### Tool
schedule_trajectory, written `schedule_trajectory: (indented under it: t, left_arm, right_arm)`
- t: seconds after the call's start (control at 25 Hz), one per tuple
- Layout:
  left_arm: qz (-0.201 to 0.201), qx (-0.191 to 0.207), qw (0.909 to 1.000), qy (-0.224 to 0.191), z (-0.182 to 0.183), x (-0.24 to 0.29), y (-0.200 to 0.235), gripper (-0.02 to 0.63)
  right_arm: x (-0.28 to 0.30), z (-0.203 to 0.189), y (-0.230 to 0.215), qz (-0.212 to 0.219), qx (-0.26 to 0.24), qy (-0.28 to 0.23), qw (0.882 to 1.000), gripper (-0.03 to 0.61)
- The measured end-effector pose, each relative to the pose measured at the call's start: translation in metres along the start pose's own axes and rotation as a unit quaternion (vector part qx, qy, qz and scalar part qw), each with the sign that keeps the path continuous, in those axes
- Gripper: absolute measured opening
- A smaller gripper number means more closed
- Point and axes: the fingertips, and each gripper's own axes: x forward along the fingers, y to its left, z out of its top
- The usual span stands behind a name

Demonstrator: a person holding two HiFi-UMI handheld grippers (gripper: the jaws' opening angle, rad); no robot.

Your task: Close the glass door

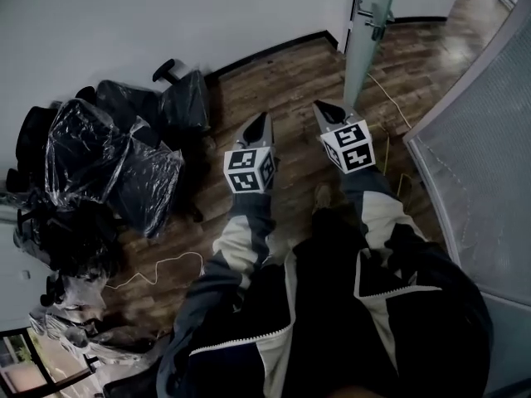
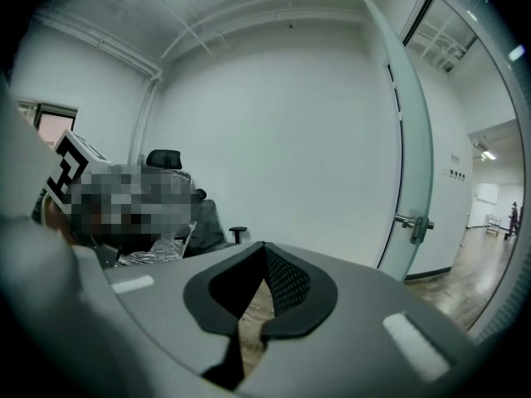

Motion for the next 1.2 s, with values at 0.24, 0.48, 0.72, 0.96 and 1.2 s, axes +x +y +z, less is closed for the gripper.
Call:
schedule_trajectory:
  t: [0.24, 0.48, 0.72, 0.96, 1.2]
  left_arm:
    - [0.029, 0.002, 0.9994, 0.017, 0.004, 0.076, 0.042, 0.003]
    - [0.049, 0.009, 0.9987, 0.006, 0.044, 0.173, 0.06, 0.003]
    - [0.05, 0.018, 0.9985, 0.016, 0.058, 0.236, 0.073, 0.003]
    - [0.03, 0.018, 0.9993, 0.012, 0.057, 0.278, 0.091, 0.003]
    - [-0.014, 0.018, 0.9997, 0.008, 0.071, 0.34, 0.128, 0.003]
  right_arm:
    - [0.089, 0.018, -0.045, 0.038, 0.001, -0.011, 0.999, 0.005]
    - [0.164, 0.041, -0.119, 0.066, -0.005, -0.019, 0.998, 0.005]
    - [0.212, 0.057, -0.175, 0.059, 0.011, -0.026, 0.998, 0.005]
    - [0.245, 0.047, -0.205, 0.031, 0.02, -0.023, 0.999, 0.005]
    - [0.285, 0.054, -0.245, -0.027, 0.027, -0.012, 0.999, 0.005]
